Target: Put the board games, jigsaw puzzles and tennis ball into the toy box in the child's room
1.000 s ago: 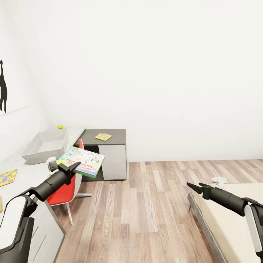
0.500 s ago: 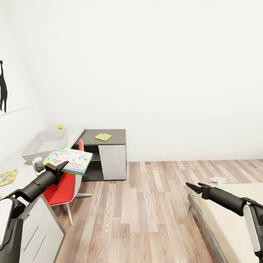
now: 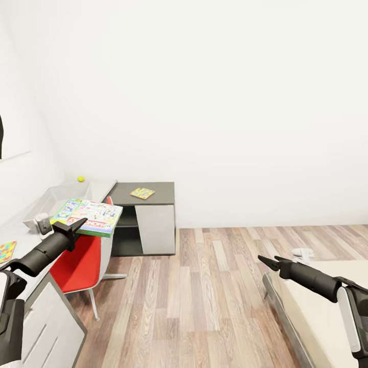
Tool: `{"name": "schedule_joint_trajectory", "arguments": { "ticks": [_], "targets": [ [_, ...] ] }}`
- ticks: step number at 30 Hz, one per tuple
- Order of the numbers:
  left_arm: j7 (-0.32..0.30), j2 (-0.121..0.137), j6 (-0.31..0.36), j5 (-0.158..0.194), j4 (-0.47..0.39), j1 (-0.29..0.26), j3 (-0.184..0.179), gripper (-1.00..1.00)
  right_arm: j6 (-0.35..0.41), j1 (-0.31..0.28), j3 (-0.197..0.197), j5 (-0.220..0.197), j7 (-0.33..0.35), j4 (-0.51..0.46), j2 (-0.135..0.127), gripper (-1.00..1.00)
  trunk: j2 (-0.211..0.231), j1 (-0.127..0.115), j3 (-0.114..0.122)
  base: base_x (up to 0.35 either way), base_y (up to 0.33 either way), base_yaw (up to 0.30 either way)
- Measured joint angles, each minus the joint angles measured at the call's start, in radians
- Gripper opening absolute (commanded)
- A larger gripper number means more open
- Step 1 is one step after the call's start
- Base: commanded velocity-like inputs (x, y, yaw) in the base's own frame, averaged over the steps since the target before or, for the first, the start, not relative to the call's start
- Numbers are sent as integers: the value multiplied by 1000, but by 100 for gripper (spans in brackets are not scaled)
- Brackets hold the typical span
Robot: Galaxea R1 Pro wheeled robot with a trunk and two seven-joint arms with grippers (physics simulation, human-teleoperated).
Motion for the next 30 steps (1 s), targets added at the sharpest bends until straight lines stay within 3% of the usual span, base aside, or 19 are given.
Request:
{"name": "schedule_joint_trajectory", "arguments": {
  "ticks": [10, 17, 30],
  "targets": [
    [-2, 6, -2, -2, 0, -23, 32, -100, 0, 0, -2, 1, 0, 0, 3, 100, 0, 0, 0, 279, -154, 0],
    [5, 30, -2, -6, 2, -26, 75, -100, -1, 1, -1, 1, 0, 0, 4, 100, 0, 0, 0, 274, -131, 0],
    [7, 56, 0, -1, 4, -25, 124, -100, -28, 2, 1, 1, 2, 4, 5, 100, 0, 0, 0, 69, -27, 0]
  ]
}}
